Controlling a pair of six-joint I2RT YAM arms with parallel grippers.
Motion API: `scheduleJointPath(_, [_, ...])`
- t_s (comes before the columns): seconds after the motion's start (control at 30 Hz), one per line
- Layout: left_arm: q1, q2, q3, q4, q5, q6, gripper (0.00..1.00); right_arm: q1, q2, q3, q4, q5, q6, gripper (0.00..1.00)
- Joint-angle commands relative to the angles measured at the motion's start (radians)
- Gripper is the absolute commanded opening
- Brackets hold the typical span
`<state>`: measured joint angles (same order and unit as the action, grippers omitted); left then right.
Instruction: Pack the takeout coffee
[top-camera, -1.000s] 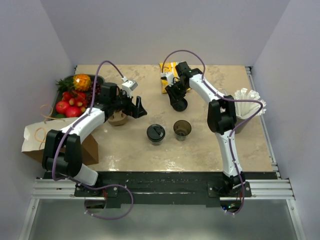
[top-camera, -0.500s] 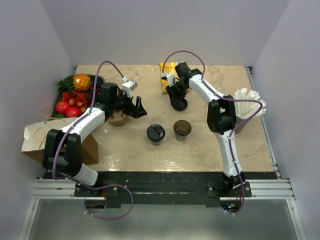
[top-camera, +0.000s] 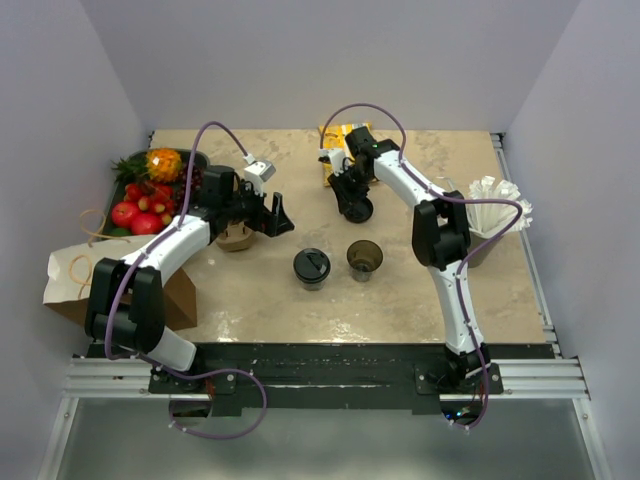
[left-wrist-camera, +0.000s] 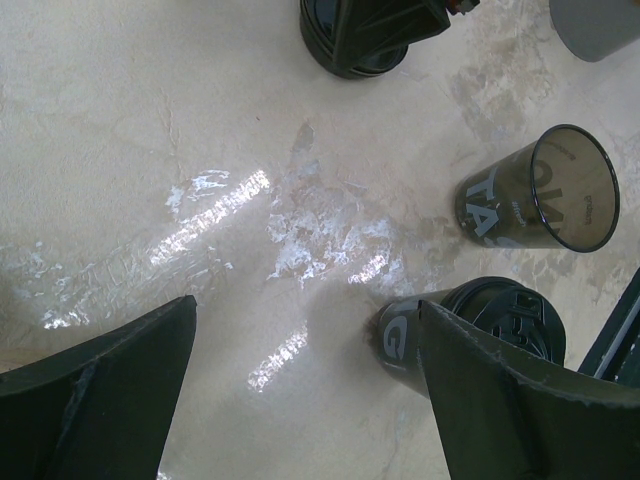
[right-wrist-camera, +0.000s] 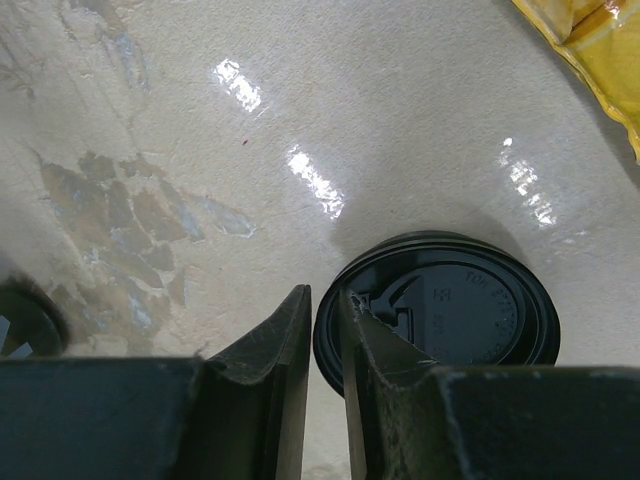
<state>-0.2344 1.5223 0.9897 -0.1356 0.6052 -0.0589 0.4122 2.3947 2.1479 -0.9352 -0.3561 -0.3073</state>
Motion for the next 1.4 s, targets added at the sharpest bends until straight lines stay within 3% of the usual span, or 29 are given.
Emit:
scheduleJointPath(0.0, [0.009,-0.007,-0.002,0.039,0.002,0.010,0.96,0.002,-0.006,0.000,0.003,0.020,0.014,0.21])
scheduleJointPath(0.43, [0.010,0.001,-0.003,0.048,0.007,0.007,0.96,0.004,-0.052,-0.011,0.001,0.019,0.030,0.00])
scheduleJointPath(1.1, [0.010,0.025,0.012,0.079,0.034,-0.022,0.96,-0.029,-0.170,0.003,0.019,-0.072,0.114,0.00])
scheduleJointPath(1.27, [0.010,0.033,0.039,0.080,0.031,-0.018,0.96,-0.030,-0.206,-0.002,0.042,0.023,0.112,0.00])
scheduleJointPath(1.37, [0.010,0.024,0.059,0.077,0.047,-0.006,0.95,-0.050,-0.198,0.033,-0.005,-0.088,0.071,0.00])
